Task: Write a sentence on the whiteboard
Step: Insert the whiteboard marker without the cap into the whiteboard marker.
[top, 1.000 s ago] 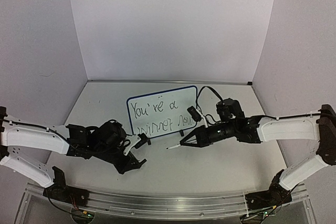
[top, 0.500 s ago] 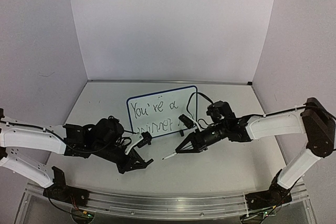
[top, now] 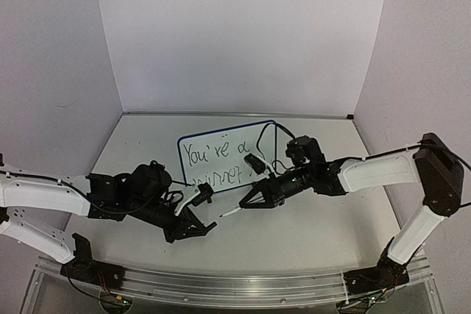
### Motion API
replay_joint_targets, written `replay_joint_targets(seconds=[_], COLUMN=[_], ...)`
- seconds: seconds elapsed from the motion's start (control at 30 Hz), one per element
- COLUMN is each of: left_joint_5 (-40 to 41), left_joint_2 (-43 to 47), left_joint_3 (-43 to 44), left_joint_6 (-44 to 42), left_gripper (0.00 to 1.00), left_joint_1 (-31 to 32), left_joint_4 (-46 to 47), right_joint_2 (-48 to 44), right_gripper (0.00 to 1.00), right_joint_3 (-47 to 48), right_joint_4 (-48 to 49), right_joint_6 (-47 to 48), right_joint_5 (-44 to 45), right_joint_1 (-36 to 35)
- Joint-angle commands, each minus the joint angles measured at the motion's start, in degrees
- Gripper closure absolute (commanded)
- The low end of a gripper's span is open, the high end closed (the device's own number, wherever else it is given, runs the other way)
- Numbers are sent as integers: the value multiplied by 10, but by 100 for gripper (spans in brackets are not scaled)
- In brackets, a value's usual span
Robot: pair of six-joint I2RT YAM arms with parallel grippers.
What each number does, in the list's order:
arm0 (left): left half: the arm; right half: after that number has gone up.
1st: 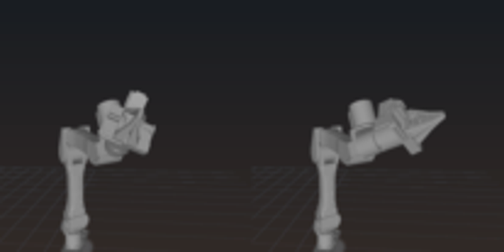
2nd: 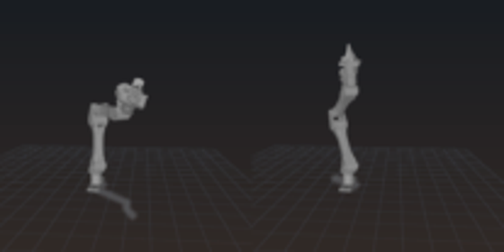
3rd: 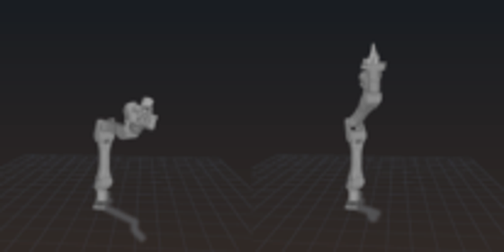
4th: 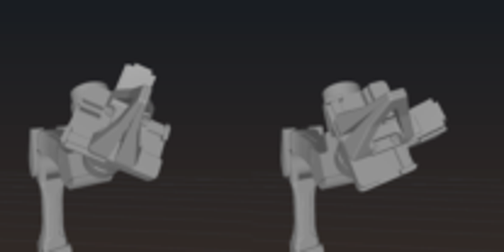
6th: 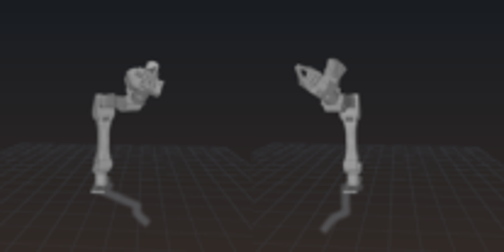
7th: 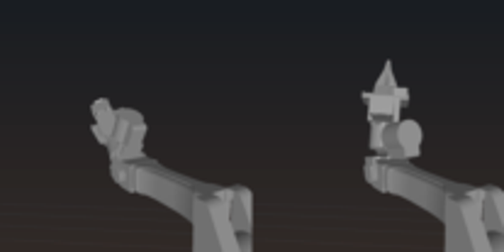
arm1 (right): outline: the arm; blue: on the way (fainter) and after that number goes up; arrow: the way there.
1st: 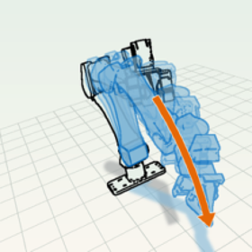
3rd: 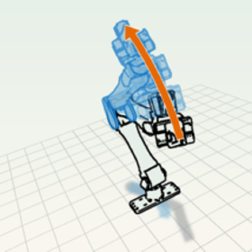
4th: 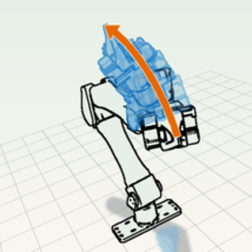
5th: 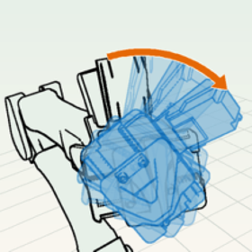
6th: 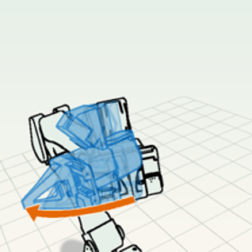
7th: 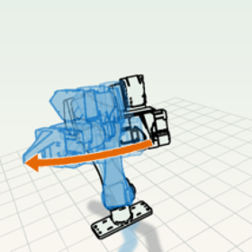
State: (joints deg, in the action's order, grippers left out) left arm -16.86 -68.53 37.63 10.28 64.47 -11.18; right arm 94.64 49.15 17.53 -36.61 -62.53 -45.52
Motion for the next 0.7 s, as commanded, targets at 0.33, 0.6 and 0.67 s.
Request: replay_joint_targets(seconds=[0.33, 0.6, 0.67], left_joint_5=[-7, -6, -7], left_joint_2=[4, 3, 3], left_joint_3=[5, 5, 5], left_joint_6=[-10, -10, -10], left_gripper=[100, 100, 100], left_joint_1=[2, 2, 2], left_joint_4=[17, 17, 17], right_joint_2=[26, 33, 35], right_gripper=[100, 100, 100], right_joint_3=[25, 31, 33], right_joint_4=[30, 32, 32], right_joint_6=[-4, -5, -5], right_joint_5=[-21, -23, -24], right_joint_1=[-11, -17, -19])
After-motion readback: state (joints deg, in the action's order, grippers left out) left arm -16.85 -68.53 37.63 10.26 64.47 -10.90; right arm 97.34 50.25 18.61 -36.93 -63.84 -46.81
